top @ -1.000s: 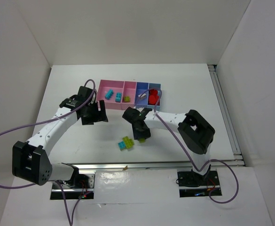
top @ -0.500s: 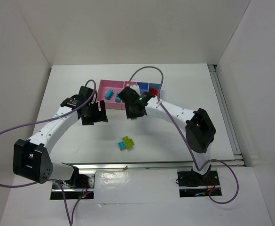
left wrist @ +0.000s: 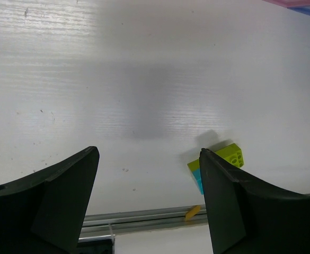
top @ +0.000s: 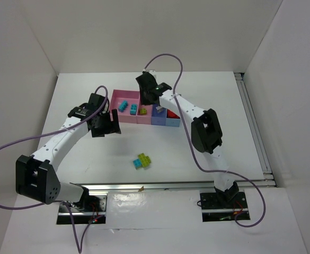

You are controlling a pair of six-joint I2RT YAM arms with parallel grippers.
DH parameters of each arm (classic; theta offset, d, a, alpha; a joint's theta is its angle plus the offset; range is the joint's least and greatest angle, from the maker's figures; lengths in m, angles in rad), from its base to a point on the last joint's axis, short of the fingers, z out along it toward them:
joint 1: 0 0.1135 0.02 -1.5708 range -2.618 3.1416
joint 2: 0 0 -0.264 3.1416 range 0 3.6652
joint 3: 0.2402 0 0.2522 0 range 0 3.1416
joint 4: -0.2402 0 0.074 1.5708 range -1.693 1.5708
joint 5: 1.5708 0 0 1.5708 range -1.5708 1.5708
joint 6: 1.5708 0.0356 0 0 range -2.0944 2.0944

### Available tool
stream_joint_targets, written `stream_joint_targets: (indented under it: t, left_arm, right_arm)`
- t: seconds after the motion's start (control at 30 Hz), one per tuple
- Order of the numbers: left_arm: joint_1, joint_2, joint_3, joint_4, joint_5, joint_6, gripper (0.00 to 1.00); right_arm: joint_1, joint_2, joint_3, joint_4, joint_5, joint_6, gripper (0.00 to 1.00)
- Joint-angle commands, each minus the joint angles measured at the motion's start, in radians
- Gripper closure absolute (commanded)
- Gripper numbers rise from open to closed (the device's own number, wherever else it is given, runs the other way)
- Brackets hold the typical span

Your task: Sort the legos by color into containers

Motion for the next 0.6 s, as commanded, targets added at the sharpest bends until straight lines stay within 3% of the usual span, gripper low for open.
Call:
stream_joint_targets:
  t: [0.0, 0.03, 0.1, 0.17, 0.33, 0.43, 0.57]
  left_arm:
    - [-0.005, -0.005, 0.032, -0.021, -0.025, -0.008, 0.13]
    - [-0.005, -0.005, 0.032, -0.021, -0.025, -0.008, 0.13]
    - [-0.005, -0.005, 0.032, -0.021, -0.025, -0.008, 0.13]
    - [-0.005, -0.005, 0.032, -0.021, -0.016, -0.017, 0.12]
    - [-0.005, -0.005, 0.032, -0.021, -0.016, -0.008, 0.12]
    - [-0.005, -0.005, 0.041, -0.031, -0.025, -0.008, 0.12]
    - [-0.005, -0.005, 0.027, -0.031, -0.025, 0.005, 0.12]
  right_arm:
    - [0.001, 0.043, 0.113, 0.047, -0.021, -0.034, 0.56]
    - [0.001, 0.053, 0.124, 0.047, -0.022, -0.034, 0.54]
    - [0.001, 0.063, 0.144, 0.047, -0.031, -0.025, 0.37]
    - [0.001, 0.053, 0.144, 0.047, -0.031, -0.025, 0.27]
    - [0.001, -0.100, -0.010, 0.071, -0.022, -0.025, 0.30]
    - [0.012, -0.281, -0.249, 0.120, -0.022, -0.025, 0.33]
    - [0.058, -0.508, -0.626, 0.159, -0.145, -0.034, 0.33]
